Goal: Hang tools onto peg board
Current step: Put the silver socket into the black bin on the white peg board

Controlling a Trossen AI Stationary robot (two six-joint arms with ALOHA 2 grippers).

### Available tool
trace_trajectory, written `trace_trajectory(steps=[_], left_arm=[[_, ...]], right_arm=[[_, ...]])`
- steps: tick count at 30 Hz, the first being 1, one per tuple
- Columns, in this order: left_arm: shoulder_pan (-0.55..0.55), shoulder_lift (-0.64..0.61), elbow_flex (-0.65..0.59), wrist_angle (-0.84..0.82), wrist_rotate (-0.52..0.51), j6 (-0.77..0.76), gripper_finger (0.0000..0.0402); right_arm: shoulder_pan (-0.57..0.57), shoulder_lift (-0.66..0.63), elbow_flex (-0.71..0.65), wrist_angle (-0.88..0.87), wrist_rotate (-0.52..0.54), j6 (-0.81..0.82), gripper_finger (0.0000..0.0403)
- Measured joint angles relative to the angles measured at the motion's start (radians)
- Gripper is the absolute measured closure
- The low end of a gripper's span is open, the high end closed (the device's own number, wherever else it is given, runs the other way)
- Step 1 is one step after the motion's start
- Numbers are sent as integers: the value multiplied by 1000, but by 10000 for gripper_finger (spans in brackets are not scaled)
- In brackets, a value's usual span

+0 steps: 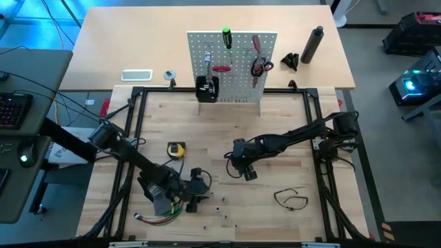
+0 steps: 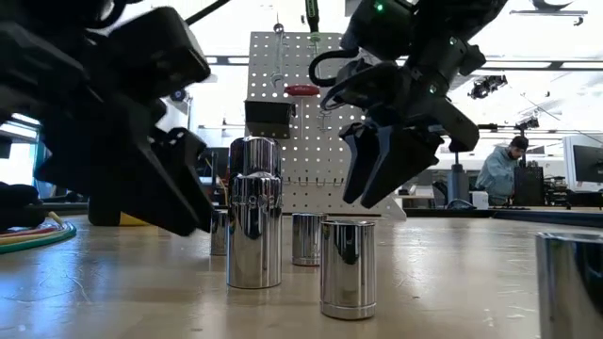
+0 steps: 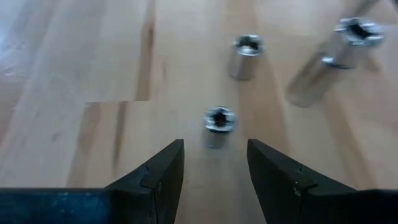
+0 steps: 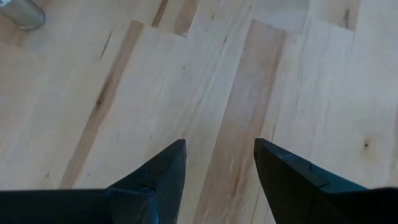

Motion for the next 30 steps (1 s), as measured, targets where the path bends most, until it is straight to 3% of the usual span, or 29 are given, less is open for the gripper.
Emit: trace_trajectory(steps=[11,22,30], left_arm=[[25,58,0,100,-32,40,233],[24,58,0,132,-31,74,282],[24,58,0,147,-32,90,290]], right_arm=[[-3,0,0,14,0,-15,217],[-3,0,0,21,0,-15,217],[-3,0,0,21,0,-11,217]])
